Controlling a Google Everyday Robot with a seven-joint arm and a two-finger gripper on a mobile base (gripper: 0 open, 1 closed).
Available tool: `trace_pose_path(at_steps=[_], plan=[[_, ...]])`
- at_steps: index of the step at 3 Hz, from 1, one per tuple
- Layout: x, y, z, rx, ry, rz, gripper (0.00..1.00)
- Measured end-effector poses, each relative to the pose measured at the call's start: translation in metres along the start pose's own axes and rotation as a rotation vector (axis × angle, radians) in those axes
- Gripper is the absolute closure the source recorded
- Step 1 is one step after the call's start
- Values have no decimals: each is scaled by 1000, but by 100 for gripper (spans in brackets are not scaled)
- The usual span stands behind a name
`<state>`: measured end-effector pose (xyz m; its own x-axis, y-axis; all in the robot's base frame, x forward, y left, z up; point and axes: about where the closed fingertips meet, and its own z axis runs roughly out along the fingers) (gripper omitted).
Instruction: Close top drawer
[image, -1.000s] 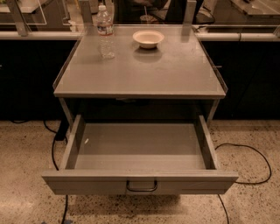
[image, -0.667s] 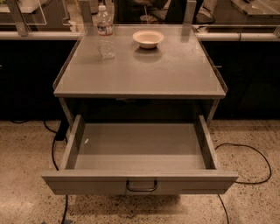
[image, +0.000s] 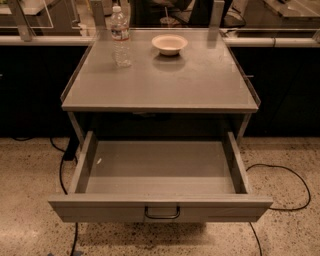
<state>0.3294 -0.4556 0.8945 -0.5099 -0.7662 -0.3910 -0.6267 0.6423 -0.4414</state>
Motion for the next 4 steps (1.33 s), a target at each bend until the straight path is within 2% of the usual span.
trace_pose_path(at_steps=[1, 2, 3, 4], plan=[[9, 4, 8, -30, 1, -92, 0], [25, 5, 11, -83, 27, -185, 0], [40, 5, 17, -129, 61, -219, 0], [53, 13, 26, -185, 95, -227, 0]])
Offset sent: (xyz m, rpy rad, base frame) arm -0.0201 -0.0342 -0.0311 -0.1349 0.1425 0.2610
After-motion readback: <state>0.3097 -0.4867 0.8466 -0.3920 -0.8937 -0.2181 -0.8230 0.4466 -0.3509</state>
